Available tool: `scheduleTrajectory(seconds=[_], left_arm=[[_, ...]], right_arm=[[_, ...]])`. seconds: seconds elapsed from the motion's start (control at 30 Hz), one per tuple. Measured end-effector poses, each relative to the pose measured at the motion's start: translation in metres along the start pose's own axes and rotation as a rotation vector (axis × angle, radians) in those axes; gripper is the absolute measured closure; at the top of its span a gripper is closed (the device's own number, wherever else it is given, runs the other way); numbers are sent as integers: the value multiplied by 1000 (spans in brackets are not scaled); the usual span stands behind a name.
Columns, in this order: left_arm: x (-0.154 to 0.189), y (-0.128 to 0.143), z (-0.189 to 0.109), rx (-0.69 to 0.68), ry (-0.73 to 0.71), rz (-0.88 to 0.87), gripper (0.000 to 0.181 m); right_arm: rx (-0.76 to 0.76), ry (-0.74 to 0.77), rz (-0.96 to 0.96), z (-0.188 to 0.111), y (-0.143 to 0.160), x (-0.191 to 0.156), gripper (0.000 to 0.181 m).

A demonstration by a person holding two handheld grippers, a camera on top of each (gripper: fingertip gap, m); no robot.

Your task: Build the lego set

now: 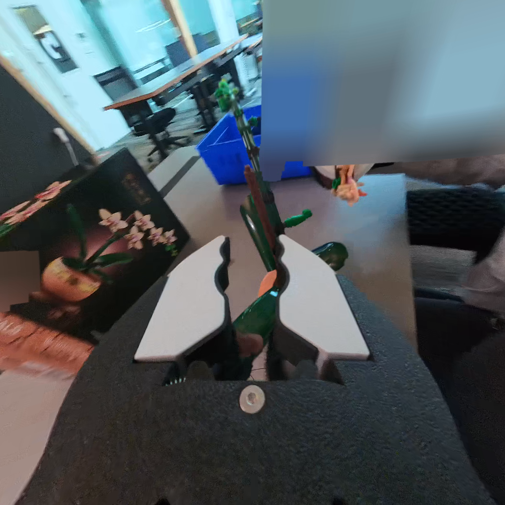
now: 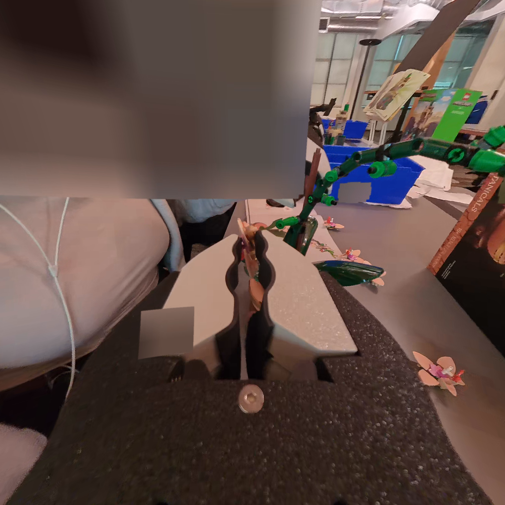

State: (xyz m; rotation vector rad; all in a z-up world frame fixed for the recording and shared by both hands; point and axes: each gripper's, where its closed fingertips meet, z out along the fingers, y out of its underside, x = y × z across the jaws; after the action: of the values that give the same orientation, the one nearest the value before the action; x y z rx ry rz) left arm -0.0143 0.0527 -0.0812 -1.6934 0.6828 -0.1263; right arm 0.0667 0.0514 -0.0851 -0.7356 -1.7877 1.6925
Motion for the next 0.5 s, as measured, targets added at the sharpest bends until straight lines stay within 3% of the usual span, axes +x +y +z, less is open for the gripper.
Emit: scheduleTrajectory(seconds=[0.07, 0.2, 0.4, 0.5], left_arm=[[5, 9, 0, -77, -83, 72, 150], [3, 16, 14, -114, -245, 206, 125], [6, 31, 32, -189, -214, 148, 135], [14, 31, 31, -207, -194, 200, 153]], right_arm=[[-16, -16, -12, -1, 1, 2, 172], [13, -35, -12, -1, -1, 5, 172], [-2, -8, -38, -4, 0, -4, 172], [2, 19, -45, -10, -1, -7, 172]])
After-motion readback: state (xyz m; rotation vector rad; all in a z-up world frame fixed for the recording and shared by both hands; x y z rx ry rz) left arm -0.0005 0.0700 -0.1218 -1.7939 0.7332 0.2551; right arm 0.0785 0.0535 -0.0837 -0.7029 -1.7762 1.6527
